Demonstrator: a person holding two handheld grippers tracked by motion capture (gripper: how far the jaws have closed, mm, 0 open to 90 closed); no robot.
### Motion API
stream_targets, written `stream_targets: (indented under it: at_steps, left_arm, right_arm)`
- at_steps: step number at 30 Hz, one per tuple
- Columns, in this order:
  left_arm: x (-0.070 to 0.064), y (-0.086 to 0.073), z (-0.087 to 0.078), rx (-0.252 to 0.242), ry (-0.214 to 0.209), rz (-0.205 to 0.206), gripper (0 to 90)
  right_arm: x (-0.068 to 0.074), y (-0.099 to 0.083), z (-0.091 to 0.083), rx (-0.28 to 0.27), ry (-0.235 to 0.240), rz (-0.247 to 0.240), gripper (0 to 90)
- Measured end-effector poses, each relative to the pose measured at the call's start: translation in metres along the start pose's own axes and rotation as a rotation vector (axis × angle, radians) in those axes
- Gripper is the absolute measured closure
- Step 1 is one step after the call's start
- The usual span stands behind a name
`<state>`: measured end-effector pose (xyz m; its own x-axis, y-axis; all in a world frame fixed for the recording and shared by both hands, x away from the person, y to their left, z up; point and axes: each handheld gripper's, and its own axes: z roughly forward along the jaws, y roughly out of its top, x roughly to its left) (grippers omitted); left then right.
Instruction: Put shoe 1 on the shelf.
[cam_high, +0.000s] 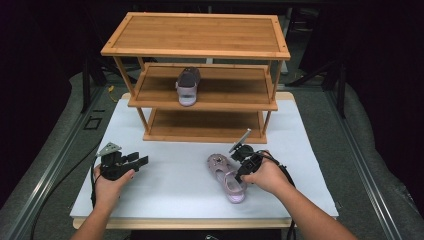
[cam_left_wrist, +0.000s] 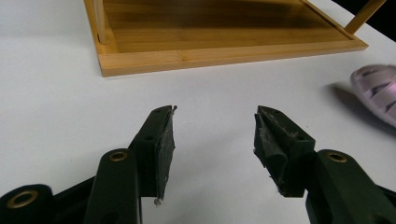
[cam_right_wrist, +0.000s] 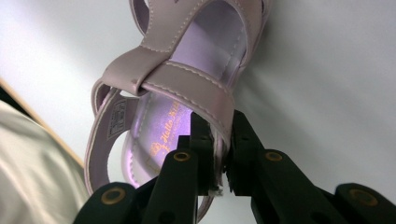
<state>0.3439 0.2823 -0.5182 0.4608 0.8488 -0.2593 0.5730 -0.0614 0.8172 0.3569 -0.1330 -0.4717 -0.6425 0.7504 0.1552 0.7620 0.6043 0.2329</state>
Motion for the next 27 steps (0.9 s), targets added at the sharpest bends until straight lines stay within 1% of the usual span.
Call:
stream_targets:
  at_steps: [2, 3, 4, 5, 6, 7, 8, 9, 10, 11, 12, 13, 14, 15, 16, 17, 18, 19, 20, 21, 22, 23, 24, 26, 27]
  left_arm:
    - [0.0, 0.0, 0.0, 0.003, 0.002, 0.0, 47.4]
    - [0.0, 0.0, 0.0, 0.003, 0.002, 0.0, 47.4]
    - [0.001, 0.0, 0.0, 0.001, 0.002, -0.002, 47.4]
    - [0.001, 0.0, 0.0, 0.0, 0.003, -0.003, 47.4]
    - [0.001, 0.0, 0.0, 0.0, 0.004, -0.003, 47.4]
    - [0.001, 0.0, 0.0, 0.0, 0.004, -0.003, 47.4]
    - [0.0, 0.0, 0.0, 0.0, 0.003, -0.003, 47.4]
    - [0.0, 0.0, 0.0, 0.0, 0.003, -0.003, 47.4]
    - [0.0, 0.0, 0.0, 0.003, 0.004, 0.0, 47.4]
    - [0.0, 0.0, 0.0, 0.003, 0.004, 0.0, 47.5]
    - [0.0, 0.0, 0.001, 0.004, 0.004, 0.0, 47.4]
    - [-0.001, 0.0, 0.001, 0.004, 0.005, 0.0, 47.5]
    - [0.0, 0.0, 0.001, 0.007, 0.005, 0.001, 47.4]
    - [0.0, 0.0, 0.001, 0.007, 0.005, 0.001, 47.5]
    - [0.0, 0.0, 0.001, 0.007, 0.005, 0.001, 47.5]
    - [0.0, 0.0, 0.002, 0.009, 0.004, 0.001, 47.5]
    - [0.0, -0.001, 0.002, 0.009, 0.004, 0.002, 47.5]
    - [0.0, -0.001, 0.002, 0.013, 0.004, 0.003, 47.5]
    - [-0.001, -0.001, 0.002, 0.014, 0.004, 0.005, 47.5]
    - [-0.001, -0.001, 0.002, 0.014, 0.004, 0.005, 47.5]
    - [-0.001, -0.001, 0.002, 0.013, 0.004, 0.005, 47.5]
    - [-0.001, -0.001, 0.003, 0.013, 0.004, 0.004, 47.5]
    - [-0.001, -0.001, 0.003, 0.015, 0.005, 0.005, 47.5]
    - [-0.001, -0.001, 0.003, 0.015, 0.003, 0.005, 47.5]
    - [-0.001, -0.001, 0.003, 0.015, 0.003, 0.005, 47.5]
  right_arm:
    - [0.001, -0.005, -0.003, -0.066, 0.041, 0.005, 82.9]
    - [0.001, -0.005, -0.003, -0.066, 0.041, 0.005, 82.9]
    - [0.002, -0.008, -0.005, -0.1, 0.044, 0.011, 82.9]
    - [0.003, -0.012, -0.007, -0.131, 0.038, 0.01, 82.9]
    - [0.004, -0.018, -0.01, -0.205, 0.036, 0.031, 82.9]
    - [0.004, -0.018, -0.01, -0.205, 0.036, 0.031, 82.9]
    - [0.005, -0.025, -0.014, -0.287, 0.029, 0.042, 82.9]
    - [0.005, -0.025, -0.014, -0.287, 0.029, 0.042, 82.9]
    - [0.007, -0.031, -0.019, -0.373, 0.01, 0.05, 82.8]
    - [0.007, -0.031, -0.019, -0.373, 0.01, 0.05, 82.8]
    - [0.008, -0.037, -0.024, -0.477, 0.013, 0.074, 82.9]
    - [0.009, -0.04, -0.027, -0.528, 0.011, 0.082, 82.9]
    - [0.01, -0.042, -0.03, -0.564, 0.01, 0.091, 82.8]
    - [0.013, -0.045, -0.034, -0.628, -0.015, 0.096, 82.8]
    - [0.015, -0.047, -0.036, -0.662, -0.036, 0.089, 82.8]
    - [0.015, -0.047, -0.036, -0.662, -0.036, 0.089, 82.8]
    - [0.019, -0.05, -0.04, -0.714, -0.066, 0.085, 82.8]
    - [0.022, -0.051, -0.043, -0.752, -0.091, 0.085, 82.8]
    - [0.027, -0.054, -0.048, -0.822, -0.109, 0.09, 82.9]
    - [0.027, -0.054, -0.048, -0.822, -0.109, 0.09, 82.9]
    - [0.029, -0.055, -0.052, -0.877, -0.103, 0.108, 82.9]
    - [0.029, -0.055, -0.052, -0.877, -0.103, 0.108, 82.9]
    - [0.03, -0.053, -0.058, -0.917, -0.089, 0.121, 82.9]
    - [0.03, -0.05, -0.063, -0.947, -0.087, 0.139, 82.9]
    - [0.03, -0.05, -0.063, -0.947, -0.087, 0.139, 82.9]
